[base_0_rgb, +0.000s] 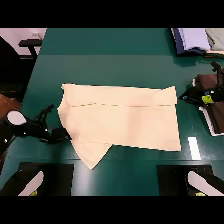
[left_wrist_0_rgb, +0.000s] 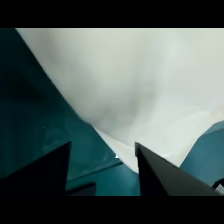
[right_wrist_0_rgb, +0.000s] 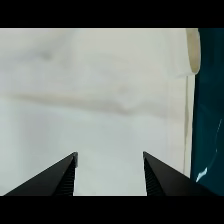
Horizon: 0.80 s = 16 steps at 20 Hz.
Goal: Fold the shirts.
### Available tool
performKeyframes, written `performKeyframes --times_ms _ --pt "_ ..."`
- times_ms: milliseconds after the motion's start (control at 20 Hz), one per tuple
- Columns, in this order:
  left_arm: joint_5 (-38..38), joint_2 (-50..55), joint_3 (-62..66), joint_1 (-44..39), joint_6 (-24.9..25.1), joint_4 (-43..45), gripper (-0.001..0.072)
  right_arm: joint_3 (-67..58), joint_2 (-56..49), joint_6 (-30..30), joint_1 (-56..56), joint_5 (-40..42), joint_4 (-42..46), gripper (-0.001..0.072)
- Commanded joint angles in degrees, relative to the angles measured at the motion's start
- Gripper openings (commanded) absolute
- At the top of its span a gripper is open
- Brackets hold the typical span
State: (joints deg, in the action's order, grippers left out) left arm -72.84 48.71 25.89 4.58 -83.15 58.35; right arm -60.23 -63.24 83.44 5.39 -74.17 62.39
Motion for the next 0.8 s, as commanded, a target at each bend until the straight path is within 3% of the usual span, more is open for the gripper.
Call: performKeyframes --times_ms 0,200,250,300,350,500,650,700,750 --pt "6.12 -0.92 -6.58 -0.02 1.16 -5.14 0.0479 0.55 0.5 0.02 0.04 0.66 -1.38 0.0471" --pt "10.03 -0.92 -8.28 -0.02 4.11 -9.55 0.0478 0.55 0.5 0.02 0.04 0.59 -1.4 0.0471" --pt "9.94 -0.92 -8.26 -0.02 4.07 -9.88 0.0418 0.55 0.5 0.02 0.04 0.15 -1.38 0.047" --pt "9.31 -0.92 -8.26 -0.02 4.22 -9.97 0.0115 0.55 0.5 0.02 0.04 -0.85 -1.31 0.047" --pt "8.72 -0.92 -8.09 -0.02 5.03 -10.01 0.0023 0.55 0.5 -0.11 0.09 -2.45 -0.63 0.047" --pt "4.17 -0.94 -4.63 -0.02 6.29 -9.03 0.0021 2.21 0.85 -0.52 2.25 -8.44 4.57 0.0471" --pt "1.55 -1.05 0.2 -0.02 6.23 -6.51 0.0021 12.37 4.66 -0.52 8.87 -11.21 10.36 0.0472" --pt "1.4 -1.05 1.46 -0.02 6.23 -6.47 0.0021 16.2 6.03 -0.59 11.61 -11.37 11.63 0.0483" --pt "1.42 -1.05 2.67 -0.02 6.25 -6.47 0.0021 20.04 7.13 -0.61 14.91 -11.34 12.35 0.0558"
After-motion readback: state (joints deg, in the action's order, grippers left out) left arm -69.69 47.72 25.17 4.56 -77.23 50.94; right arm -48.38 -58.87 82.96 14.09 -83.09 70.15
